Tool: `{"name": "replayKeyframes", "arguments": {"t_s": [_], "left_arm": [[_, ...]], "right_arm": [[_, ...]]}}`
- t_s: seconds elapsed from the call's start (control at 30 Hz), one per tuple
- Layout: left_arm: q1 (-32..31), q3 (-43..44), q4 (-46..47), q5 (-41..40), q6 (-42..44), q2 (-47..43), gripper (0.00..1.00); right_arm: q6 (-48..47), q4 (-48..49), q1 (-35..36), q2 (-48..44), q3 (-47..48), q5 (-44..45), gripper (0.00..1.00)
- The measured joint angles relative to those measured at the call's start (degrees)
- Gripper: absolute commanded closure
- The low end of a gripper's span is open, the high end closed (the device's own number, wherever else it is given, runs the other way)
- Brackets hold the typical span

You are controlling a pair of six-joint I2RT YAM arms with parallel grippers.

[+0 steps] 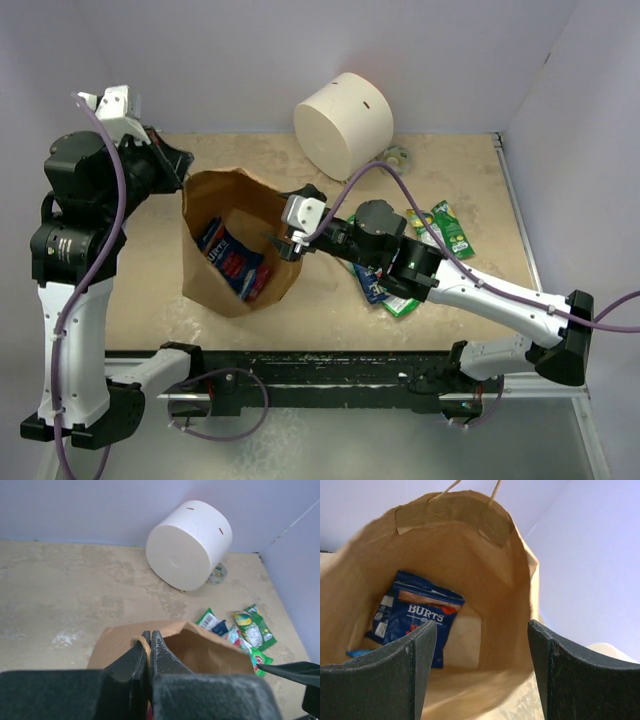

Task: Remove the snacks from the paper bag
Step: Adjust the paper bag at the center of the board.

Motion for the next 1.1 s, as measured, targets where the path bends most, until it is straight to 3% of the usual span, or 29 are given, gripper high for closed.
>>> {"name": "replayKeyframes", "arguments": {"t_s": [0.27,0.53,0.73,0.97,1.1], "left_arm": [[-0.7,-0.3,3.1,0.7,9.0,1.7,1.00],[-2.1,-10.9,9.2,16.3,9.7,1.0,1.00],[-2.7,-17.8,18.7,28.9,1.7,4.2,1.00],[-2.7,-17.8,18.2,26.9,-3.0,6.8,1.00],[-2.7,-17.0,16.1,23.8,-3.5,4.9,1.00]], "right_arm": [[-0.7,-0.6,0.0,-1.5,-1.4,5.6,0.23],[1.5,-2.3,0.0,-6.6,-7.7,7.3,0.24],[6.0,-3.8,0.0,-8.1,-12.8,8.4,0.24],[14.3,-4.9,-0.5,-8.6,-13.0,15.5,0.22],[23.3,-9.6,-7.3,-3.5,-5.1,19.2,0.21]]}}
